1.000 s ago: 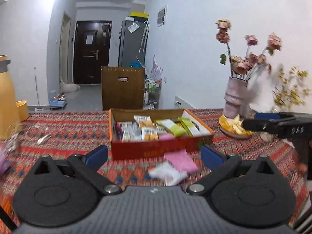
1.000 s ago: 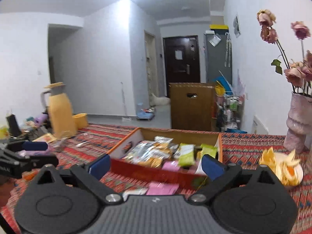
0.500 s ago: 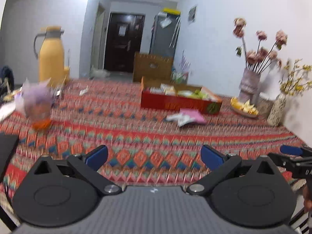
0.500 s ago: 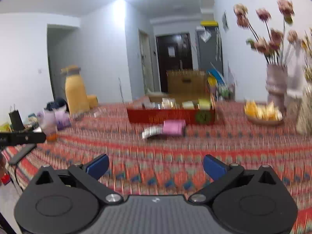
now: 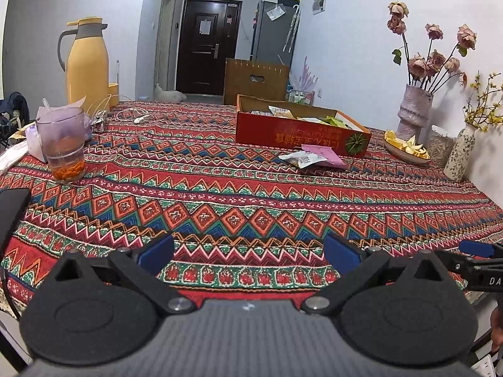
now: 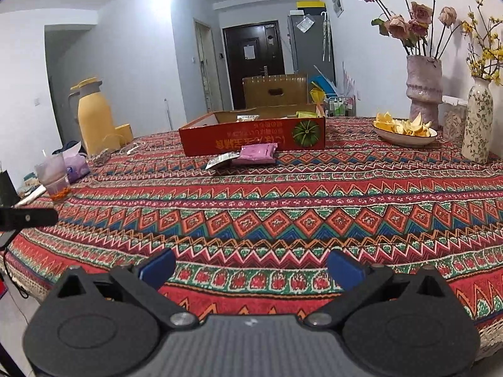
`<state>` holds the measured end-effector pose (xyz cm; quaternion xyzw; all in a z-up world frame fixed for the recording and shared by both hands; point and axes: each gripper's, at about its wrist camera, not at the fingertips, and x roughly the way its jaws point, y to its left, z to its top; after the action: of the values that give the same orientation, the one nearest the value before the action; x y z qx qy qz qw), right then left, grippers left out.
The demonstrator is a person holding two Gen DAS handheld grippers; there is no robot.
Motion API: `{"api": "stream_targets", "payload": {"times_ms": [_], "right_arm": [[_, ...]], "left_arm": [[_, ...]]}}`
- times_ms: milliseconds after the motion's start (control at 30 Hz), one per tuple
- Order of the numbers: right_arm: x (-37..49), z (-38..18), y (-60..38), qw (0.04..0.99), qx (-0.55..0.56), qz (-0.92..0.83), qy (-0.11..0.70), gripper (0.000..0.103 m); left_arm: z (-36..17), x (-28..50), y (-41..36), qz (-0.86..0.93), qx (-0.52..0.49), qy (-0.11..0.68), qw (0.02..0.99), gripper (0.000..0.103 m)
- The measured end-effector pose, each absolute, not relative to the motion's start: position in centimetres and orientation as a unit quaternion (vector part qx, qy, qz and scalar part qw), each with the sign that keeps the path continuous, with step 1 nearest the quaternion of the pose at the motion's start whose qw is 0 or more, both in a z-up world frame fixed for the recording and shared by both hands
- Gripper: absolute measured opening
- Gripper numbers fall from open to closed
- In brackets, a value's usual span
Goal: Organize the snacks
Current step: 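Withdraw both empty tools from the box back over the table, then grasp a white packet with the left tool while the right grasps a pink packet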
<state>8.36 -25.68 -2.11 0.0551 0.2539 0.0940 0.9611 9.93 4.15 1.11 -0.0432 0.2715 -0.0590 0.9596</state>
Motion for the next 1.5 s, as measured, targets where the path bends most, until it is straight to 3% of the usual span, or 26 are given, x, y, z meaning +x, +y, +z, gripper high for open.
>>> {"api": "stream_targets", "payload": {"times_ms": [633, 1167, 1200, 1267, 1367, 1500], "right_arm": [[12.7, -2.1, -26.8, 0.958, 0.070, 0.084, 0.265, 0.103], [20.2, -0.9, -30.0, 0.964, 0.069, 0.080, 0.246, 0.103], [20.6, -0.9, -30.3, 0.964, 0.069, 0.079, 0.245, 0.103], [21.2, -0.8, -30.6, 0.964, 0.068, 0.075, 0.245, 0.103], [21.9, -0.8, -30.8, 0.964, 0.065, 0.071, 0.247, 0.103], [22.9, -1.0, -30.6, 0.963, 0.058, 0.067, 0.254, 0.103]], "left_arm": [[1.6, 15.9, 2.4, -0.074, -0.035, 0.292, 0.953, 0.103], [1.8, 31.7, -5.7, -0.129, -0.031, 0.291, 0.947, 0.102], [1.5, 33.0, -6.1, -0.133, -0.031, 0.296, 0.945, 0.101], [0.7, 35.8, -6.8, -0.120, -0.033, 0.304, 0.944, 0.084], [-1.0, 39.7, -7.3, -0.113, -0.047, 0.333, 0.935, 0.068], [-3.5, 41.5, -6.8, -0.139, -0.078, 0.368, 0.916, 0.067]]}}
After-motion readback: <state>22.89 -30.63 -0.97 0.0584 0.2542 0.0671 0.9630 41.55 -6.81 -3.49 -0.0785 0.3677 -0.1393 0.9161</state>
